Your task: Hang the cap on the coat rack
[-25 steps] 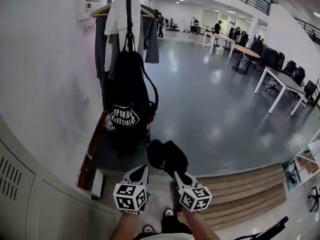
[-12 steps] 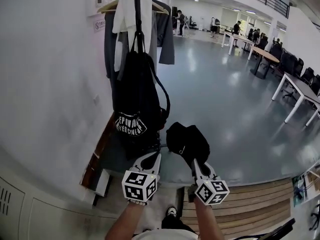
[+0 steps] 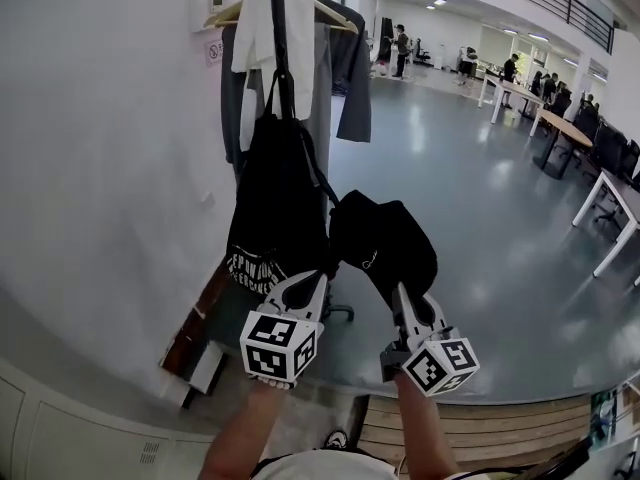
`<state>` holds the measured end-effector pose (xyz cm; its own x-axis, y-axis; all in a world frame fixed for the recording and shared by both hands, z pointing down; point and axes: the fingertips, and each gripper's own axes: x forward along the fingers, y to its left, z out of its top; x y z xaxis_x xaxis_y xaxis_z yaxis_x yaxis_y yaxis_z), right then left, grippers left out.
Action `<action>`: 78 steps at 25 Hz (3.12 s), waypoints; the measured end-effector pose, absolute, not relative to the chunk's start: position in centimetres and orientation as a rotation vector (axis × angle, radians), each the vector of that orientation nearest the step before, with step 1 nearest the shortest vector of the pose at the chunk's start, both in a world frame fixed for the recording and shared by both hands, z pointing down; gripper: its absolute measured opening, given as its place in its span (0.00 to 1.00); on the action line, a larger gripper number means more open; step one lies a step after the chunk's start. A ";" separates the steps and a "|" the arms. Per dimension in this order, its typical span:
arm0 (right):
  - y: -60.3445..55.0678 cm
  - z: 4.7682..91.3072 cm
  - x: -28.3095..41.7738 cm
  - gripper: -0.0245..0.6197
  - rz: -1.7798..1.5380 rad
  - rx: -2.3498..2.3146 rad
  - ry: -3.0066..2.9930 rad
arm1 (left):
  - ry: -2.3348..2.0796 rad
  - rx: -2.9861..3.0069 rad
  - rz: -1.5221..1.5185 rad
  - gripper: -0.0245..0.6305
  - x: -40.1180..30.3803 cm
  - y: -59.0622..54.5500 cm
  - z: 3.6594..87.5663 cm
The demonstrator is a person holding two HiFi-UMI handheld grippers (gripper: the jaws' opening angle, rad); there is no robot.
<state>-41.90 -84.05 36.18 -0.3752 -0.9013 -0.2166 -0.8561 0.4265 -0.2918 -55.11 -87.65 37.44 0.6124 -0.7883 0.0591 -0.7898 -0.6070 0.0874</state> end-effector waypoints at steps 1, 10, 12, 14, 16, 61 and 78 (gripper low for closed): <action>-84.7 35.2 -42.0 0.07 -0.159 -1.473 2.358 | -1.366 2.722 0.015 0.04 -55.1 -88.3 36.9; -88.9 27.1 -44.4 0.07 -0.061 -1.133 2.365 | -1.596 2.648 0.080 0.04 -56.3 -92.8 35.1; -89.4 25.2 -45.5 0.07 -0.047 -1.046 2.356 | -1.626 2.642 0.072 0.04 -57.0 -93.5 34.4; -90.0 23.5 -46.5 0.07 -0.031 -0.975 2.340 | -1.648 2.634 0.049 0.04 -57.8 -94.3 33.6; -90.6 22.0 -47.5 0.07 -0.011 -0.936 2.328 | -1.655 2.636 0.042 0.04 -58.4 -95.0 33.1; -103.6 22.6 -52.3 0.13 -0.141 -0.967 2.210 | -1.586 2.737 -0.075 0.04 -63.2 -103.5 27.4; -99.1 38.3 -46.0 0.04 -0.242 -1.357 2.573 | -1.589 2.645 0.038 0.04 -57.2 -97.3 36.0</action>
<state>-46.04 -99.13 38.32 -0.5486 -0.8276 -0.1187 -0.7911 0.5597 -0.2468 -57.19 -97.32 36.03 0.4699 -0.8813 0.0500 -0.8827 -0.4686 0.0349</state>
